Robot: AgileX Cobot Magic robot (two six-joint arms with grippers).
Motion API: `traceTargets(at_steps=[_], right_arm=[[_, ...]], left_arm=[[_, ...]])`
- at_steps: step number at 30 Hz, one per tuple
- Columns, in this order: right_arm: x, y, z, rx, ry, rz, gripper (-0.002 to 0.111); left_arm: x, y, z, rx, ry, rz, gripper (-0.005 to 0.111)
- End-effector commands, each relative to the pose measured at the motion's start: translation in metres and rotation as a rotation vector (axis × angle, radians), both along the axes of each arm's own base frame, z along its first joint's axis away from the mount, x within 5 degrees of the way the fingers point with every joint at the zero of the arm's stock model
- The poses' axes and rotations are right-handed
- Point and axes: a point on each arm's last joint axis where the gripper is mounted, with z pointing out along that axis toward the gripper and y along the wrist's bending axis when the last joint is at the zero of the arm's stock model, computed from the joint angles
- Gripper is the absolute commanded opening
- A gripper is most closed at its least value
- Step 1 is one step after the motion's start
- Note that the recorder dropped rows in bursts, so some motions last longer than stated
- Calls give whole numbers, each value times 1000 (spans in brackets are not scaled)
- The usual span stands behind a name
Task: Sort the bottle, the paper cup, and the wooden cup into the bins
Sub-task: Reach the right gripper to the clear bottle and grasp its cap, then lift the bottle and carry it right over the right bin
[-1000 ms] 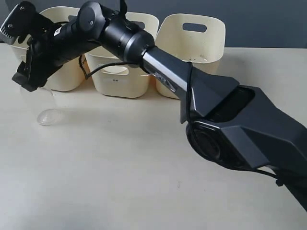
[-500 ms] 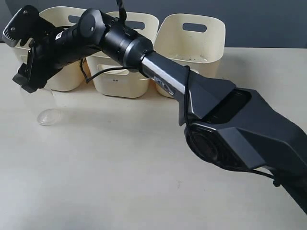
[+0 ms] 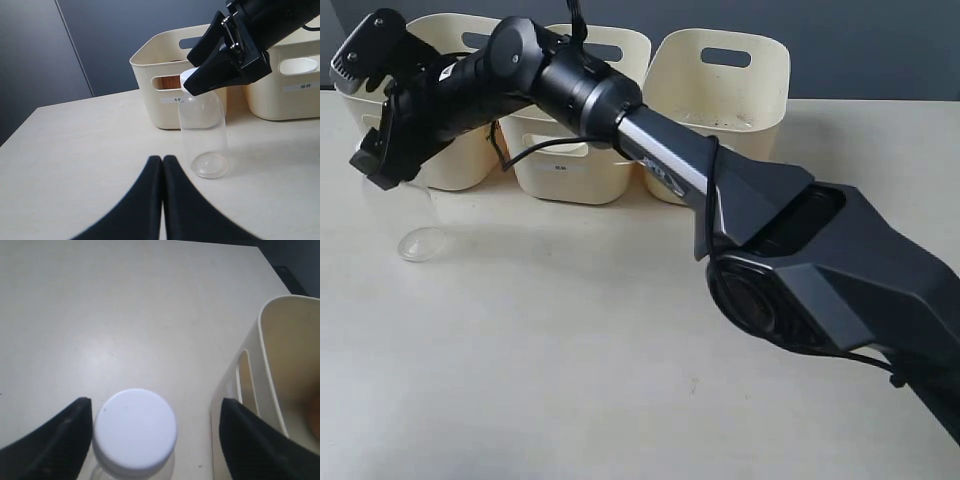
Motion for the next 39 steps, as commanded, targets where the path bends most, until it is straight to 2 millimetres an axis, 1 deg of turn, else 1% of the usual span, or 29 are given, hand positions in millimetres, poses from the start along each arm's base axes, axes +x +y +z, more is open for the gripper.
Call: traceTargets(at_steps=[1,7,11,12,13,16,19,20,25,27,30,31,35,38,39], right_arm=[[2,-2,2,12,13,-12,66],[3,-1,-7,4,28,-12,66],[3,-1,-7,4,28,-12,66],[3,-1,-7,4,28,-12,64],[3,-1,-7,4,28,-12,61],[3,-1,-7,1,30,-9,39],[2,-1,-8,-5,36,-2,8],[1,-1,-9,-12,42,5,0],[0,-2,-10,-33,37,17,0],[-1,-2,-8,-29,33,21,-1],[-6,-1,15,-4,2,32,-1],[-9,-2,25,1,-11,41,-1],[-26,-10,79,1,-73,81,-1],[-37,-21,115,-36,-114,72,-1],[-41,-24,124,-53,-129,68,-1]], left_arm=[[0,0,2,-4,-4,-1,0],[0,0,2,-4,-4,-1,0],[0,0,2,-4,-4,-1,0],[0,0,2,-4,-4,-1,0],[0,0,2,-4,-4,-1,0],[0,0,2,-4,-4,-1,0],[0,0,2,-4,-4,-1,0],[0,0,2,-4,-4,-1,0],[0,0,2,-4,-4,-1,0],[0,0,2,-4,-4,-1,0],[0,0,2,-4,-4,-1,0],[0,0,2,-4,-4,-1,0],[0,0,2,-4,-4,-1,0],[0,0,2,-4,-4,-1,0],[0,0,2,-4,-4,-1,0]])
